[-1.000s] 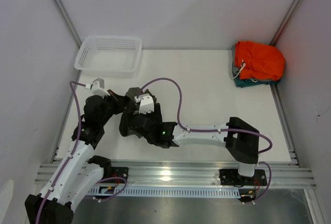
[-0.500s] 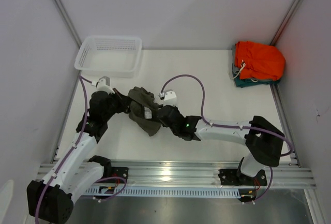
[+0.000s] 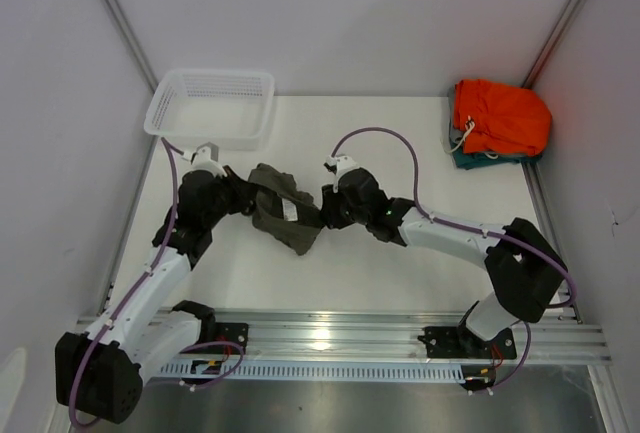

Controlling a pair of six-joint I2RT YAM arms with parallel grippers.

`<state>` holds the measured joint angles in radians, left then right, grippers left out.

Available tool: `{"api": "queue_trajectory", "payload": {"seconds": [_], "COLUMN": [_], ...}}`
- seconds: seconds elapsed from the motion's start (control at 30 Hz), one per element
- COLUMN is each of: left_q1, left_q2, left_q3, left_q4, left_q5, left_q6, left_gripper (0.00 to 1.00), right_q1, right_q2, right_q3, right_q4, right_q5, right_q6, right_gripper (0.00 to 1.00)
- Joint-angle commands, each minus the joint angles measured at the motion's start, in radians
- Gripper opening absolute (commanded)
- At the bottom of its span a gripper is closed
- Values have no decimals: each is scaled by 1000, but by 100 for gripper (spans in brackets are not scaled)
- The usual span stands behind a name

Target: Fold and stack the shorts

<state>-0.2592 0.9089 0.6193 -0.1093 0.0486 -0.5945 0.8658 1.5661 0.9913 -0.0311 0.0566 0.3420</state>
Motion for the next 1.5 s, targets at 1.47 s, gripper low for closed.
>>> {"api": "queue_trajectory", "payload": {"seconds": [1.47], "left_q1": [-432], "left_q2": [872], "left_q3": [726], "left_q4": [350], "left_q5": [195], "left_q6": [174], "left_gripper": [19], "right_q1": [53], "right_q2": [-408], "right_q3": [-77], "right_q4": [-263], "right_q5": [-212], "right_q6": [215], "right_gripper": [0]}}
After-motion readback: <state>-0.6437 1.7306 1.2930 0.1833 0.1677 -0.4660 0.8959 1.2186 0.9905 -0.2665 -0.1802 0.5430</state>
